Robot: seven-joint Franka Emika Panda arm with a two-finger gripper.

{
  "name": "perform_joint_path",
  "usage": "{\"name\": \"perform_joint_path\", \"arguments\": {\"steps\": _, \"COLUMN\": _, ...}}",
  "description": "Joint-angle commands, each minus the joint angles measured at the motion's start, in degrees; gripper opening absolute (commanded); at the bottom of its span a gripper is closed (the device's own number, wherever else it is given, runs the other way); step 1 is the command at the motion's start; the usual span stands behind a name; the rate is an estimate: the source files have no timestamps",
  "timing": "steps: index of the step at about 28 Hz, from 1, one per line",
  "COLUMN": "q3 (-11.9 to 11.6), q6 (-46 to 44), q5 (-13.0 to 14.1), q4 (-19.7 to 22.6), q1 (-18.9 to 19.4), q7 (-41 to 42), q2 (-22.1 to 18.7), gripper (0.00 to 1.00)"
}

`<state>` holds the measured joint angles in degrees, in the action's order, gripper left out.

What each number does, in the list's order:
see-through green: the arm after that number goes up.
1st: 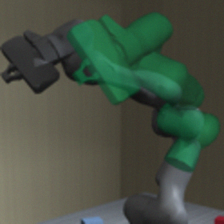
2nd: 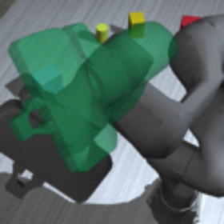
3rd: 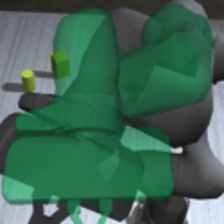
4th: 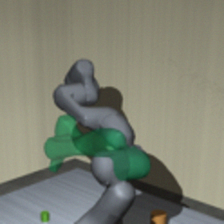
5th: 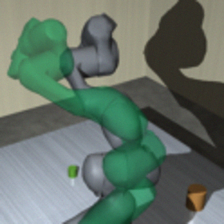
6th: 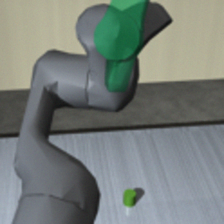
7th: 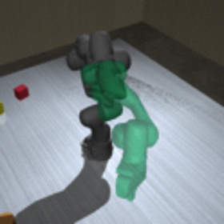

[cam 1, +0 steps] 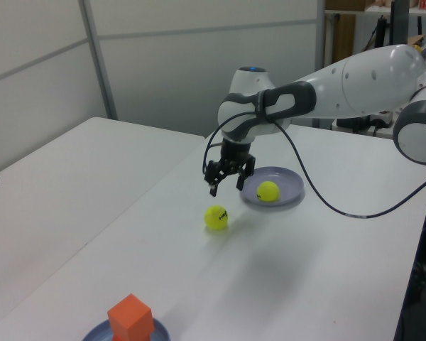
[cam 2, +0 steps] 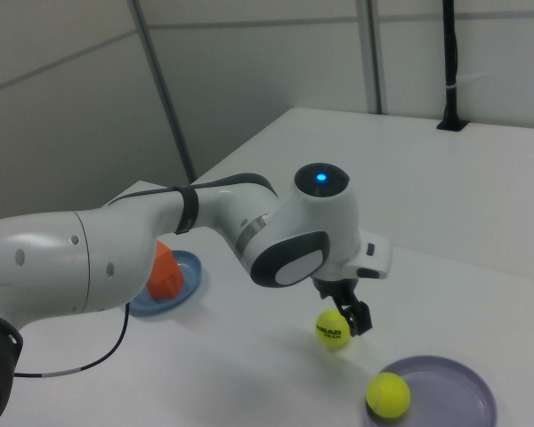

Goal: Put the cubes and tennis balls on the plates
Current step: 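Move to the remaining tennis ball and close the gripper on it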

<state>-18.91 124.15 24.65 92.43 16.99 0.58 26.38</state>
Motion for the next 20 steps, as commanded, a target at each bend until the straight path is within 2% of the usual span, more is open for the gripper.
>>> {"name": "perform_joint_path", "arguments": {"steps": 1, "q3": 0.54, "q6": 3.29, "q5": 0.58, "q4": 0.12, "q1": 0.24, "q7": -1.02, "q2": 0.51, "gripper": 1.00}}
{"name": "perform_joint_path", "arguments": {"steps": 4, "q3": 1.33, "q6": 4.61, "q5": 0.31, "q4": 0.12, "q1": 0.24, "q7": -1.19, "q2": 1.39, "gripper": 1.00}}
{"name": "perform_joint_path", "arguments": {"steps": 15, "q3": 1.77, "q6": 4.88, "q5": -0.74, "q4": 0.21, "q1": 0.59, "q7": -1.11, "q2": 4.20, "gripper": 1.00}}
{"name": "perform_joint_path", "arguments": {"steps": 20, "q3": 2.65, "q6": 5.66, "q5": -1.09, "q4": 0.56, "q1": 0.85, "q7": -1.19, "q2": 5.70, "gripper": 0.90}}
